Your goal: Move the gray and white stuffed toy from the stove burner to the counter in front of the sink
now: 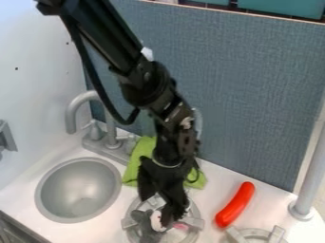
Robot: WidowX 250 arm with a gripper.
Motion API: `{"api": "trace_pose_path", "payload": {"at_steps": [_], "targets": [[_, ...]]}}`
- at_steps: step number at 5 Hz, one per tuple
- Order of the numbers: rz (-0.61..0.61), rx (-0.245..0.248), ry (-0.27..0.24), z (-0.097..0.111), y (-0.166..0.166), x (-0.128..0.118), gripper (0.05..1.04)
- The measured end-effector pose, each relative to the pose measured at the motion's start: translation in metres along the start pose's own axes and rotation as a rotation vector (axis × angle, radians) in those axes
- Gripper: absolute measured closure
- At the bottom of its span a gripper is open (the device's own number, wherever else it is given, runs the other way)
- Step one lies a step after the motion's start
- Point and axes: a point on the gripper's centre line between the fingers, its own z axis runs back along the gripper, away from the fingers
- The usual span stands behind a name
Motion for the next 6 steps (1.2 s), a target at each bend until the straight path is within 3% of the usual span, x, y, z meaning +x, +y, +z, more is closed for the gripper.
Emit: {"api": "trace_pose_path", "payload": {"at_steps": [2, 4, 5, 6], "targets": [[0.005, -0.055, 0.109, -0.035, 0.003, 0.010, 0.083], [0.012, -0.082, 0.169, -0.064, 0.008, 0.018, 0.140], [0.015, -0.091, 0.163, -0.064, 0.007, 0.018, 0.333], [0.049, -0.101, 0.118, -0.042, 0.011, 0.010, 0.422]]}}
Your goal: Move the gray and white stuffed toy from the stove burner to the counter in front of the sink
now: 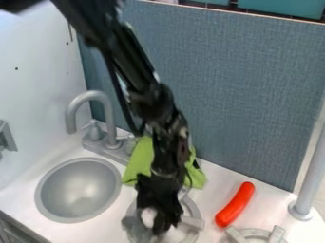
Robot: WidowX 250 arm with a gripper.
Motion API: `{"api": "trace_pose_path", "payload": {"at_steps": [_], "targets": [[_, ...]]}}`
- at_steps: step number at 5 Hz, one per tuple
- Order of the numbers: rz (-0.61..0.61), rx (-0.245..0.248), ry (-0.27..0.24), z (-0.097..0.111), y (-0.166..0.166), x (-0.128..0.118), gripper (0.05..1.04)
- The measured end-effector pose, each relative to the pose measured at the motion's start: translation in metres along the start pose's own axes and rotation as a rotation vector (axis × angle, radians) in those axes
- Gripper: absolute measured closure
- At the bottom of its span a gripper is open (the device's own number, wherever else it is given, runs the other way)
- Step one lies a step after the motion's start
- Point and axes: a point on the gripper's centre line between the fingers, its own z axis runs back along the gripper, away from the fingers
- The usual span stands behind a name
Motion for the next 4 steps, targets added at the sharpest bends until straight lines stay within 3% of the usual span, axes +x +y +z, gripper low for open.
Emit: {"api": "trace_pose_path", "payload": {"at_steps": [1, 2, 3, 4], "targets": [[0.060, 0.002, -0.102, 0.045, 0.004, -0.012, 0.426], [0.162, 0.011, -0.088, 0.053, 0.017, -0.032, 0.426], [0.259, -0.006, -0.076, 0.035, 0.043, -0.045, 0.426], [0.347, -0.046, -0.045, 0.001, 0.068, -0.064, 0.426]]}}
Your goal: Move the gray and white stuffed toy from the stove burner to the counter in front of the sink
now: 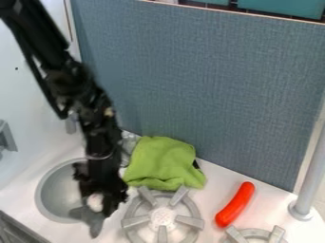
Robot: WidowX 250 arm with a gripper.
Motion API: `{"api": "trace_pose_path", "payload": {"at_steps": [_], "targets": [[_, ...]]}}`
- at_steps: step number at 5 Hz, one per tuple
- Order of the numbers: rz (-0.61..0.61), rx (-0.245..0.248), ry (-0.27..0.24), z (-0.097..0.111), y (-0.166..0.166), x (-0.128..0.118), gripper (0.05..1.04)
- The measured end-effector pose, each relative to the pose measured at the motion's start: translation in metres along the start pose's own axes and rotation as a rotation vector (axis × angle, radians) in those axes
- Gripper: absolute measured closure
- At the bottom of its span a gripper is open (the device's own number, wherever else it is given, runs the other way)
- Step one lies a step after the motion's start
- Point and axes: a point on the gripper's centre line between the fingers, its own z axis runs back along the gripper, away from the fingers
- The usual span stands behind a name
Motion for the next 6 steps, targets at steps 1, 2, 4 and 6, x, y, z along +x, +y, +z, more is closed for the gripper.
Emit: {"api": "trace_pose_path", "payload": {"at_steps": [1, 2, 4, 6], "targets": [[0.029, 0.001, 0.000, -0.020, 0.010, -0.001, 0.426], [0.017, -0.010, 0.021, -0.041, 0.008, 0.000, 0.426], [0.041, -0.056, 0.008, -0.060, 0.002, 0.017, 0.404], [0.080, -0.045, -0.045, -0.021, -0.009, 0.023, 0.087]]}}
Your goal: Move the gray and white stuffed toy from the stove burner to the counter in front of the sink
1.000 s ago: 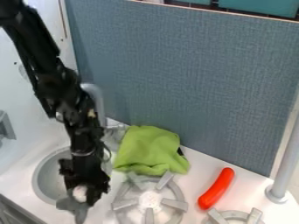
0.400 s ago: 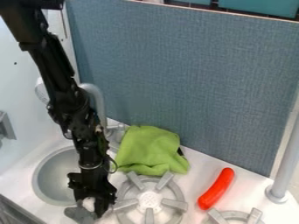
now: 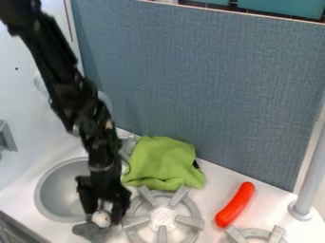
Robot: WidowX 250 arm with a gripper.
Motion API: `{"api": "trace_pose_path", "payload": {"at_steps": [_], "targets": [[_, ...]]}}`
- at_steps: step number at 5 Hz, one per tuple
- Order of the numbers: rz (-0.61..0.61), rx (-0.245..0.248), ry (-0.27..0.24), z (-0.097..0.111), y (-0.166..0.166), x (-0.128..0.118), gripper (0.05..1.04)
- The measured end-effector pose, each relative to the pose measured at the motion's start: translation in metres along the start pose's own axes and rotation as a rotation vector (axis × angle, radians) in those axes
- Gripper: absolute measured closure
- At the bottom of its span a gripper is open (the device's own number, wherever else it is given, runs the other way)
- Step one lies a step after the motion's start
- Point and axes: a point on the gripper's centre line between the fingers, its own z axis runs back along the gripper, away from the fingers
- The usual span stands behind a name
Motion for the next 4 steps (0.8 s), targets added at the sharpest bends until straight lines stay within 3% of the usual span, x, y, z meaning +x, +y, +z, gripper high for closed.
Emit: {"api": "trace_pose_path", "payload": {"at_steps": [1, 2, 3, 4], "targets": [[-0.010, -0.005, -0.077, 0.045, -0.024, 0.005, 0.085], [-0.074, 0.026, -0.106, 0.078, -0.058, -0.011, 0.085], [-0.229, 0.002, -0.087, 0.086, -0.103, -0.033, 0.085], [-0.348, -0.001, -0.111, 0.091, -0.141, -0.044, 0.085]]}}
